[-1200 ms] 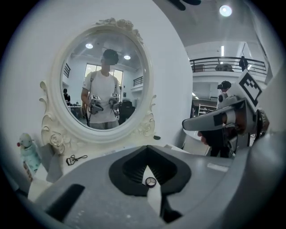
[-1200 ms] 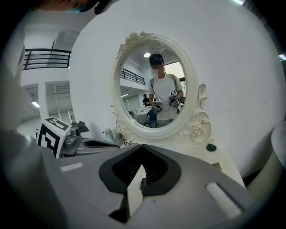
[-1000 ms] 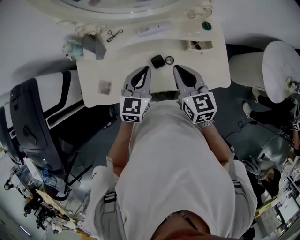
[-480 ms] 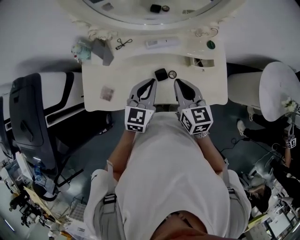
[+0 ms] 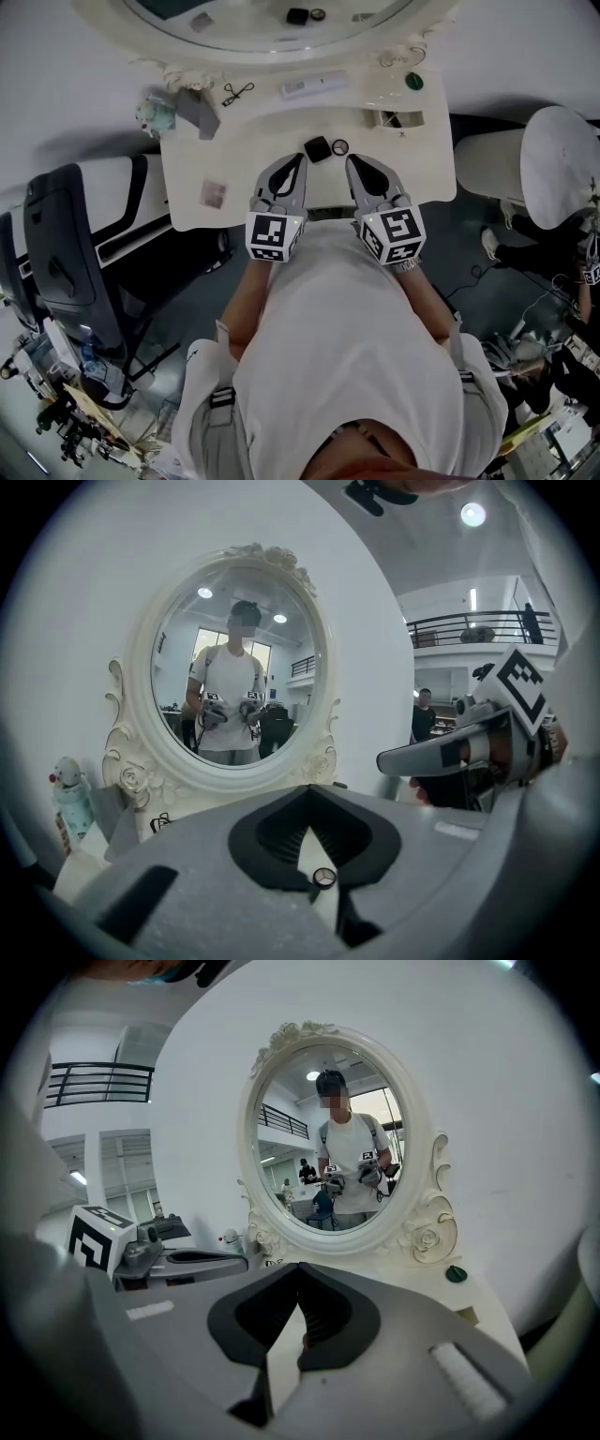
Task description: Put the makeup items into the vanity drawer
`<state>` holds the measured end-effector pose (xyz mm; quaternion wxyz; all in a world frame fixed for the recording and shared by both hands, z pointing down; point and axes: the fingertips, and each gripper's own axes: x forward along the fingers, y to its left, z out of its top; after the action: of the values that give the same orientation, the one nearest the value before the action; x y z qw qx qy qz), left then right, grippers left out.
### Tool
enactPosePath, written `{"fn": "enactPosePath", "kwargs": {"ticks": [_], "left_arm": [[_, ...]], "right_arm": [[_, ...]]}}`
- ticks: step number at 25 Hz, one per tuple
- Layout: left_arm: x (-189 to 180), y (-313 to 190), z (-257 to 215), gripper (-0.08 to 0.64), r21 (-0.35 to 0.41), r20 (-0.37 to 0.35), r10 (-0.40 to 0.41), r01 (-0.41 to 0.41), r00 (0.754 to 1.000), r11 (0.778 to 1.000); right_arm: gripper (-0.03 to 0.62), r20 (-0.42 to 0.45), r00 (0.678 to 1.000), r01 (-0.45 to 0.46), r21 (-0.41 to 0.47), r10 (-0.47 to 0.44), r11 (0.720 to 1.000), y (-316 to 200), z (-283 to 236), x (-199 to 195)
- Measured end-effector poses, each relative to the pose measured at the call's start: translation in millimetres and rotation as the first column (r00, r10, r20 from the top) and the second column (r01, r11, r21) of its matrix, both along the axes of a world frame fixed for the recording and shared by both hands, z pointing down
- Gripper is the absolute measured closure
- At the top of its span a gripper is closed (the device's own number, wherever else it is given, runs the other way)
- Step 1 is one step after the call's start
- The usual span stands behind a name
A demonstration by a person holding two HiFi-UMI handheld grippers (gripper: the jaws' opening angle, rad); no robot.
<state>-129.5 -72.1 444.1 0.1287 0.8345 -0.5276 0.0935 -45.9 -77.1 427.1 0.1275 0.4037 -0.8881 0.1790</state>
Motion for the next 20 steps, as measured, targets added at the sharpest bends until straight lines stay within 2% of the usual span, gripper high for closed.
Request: {"fn": "enactPosePath", "kwargs": {"ticks": [7, 13, 16, 20], "left_arm": [[9.1, -16.0, 7.7, 0.554, 0.006, 0.02, 0.002, -0.002, 1.0, 1.0], [6.8, -29.3, 41.0, 0.552, -0.074, 0.054, 0.003, 0.001, 0.999, 0.997], [8.0, -36.2, 58.2, 0.498, -0.107, 0.08, 0.027, -0.018, 0.996, 0.994], [17.3, -43.9, 82.4, 0.447, -0.161, 0.11, 0.108, -0.09, 0.988, 0.983]], "right_arm": [[0.584, -0.016, 0.999, -0.034, -0.016, 0.034, 0.999, -7.2, 5.3, 17.0], [0.584, -0.034, 0.996, -0.081, -0.029, 0.08, 0.996, -10.1, 9.1, 32.7], [0.584, -0.04, 0.993, -0.11, -0.029, 0.108, 0.994, -12.4, 10.6, 41.9], [0.584, -0.048, 0.989, -0.143, -0.026, 0.142, 0.989, -15.9, 10.8, 53.8]]}}
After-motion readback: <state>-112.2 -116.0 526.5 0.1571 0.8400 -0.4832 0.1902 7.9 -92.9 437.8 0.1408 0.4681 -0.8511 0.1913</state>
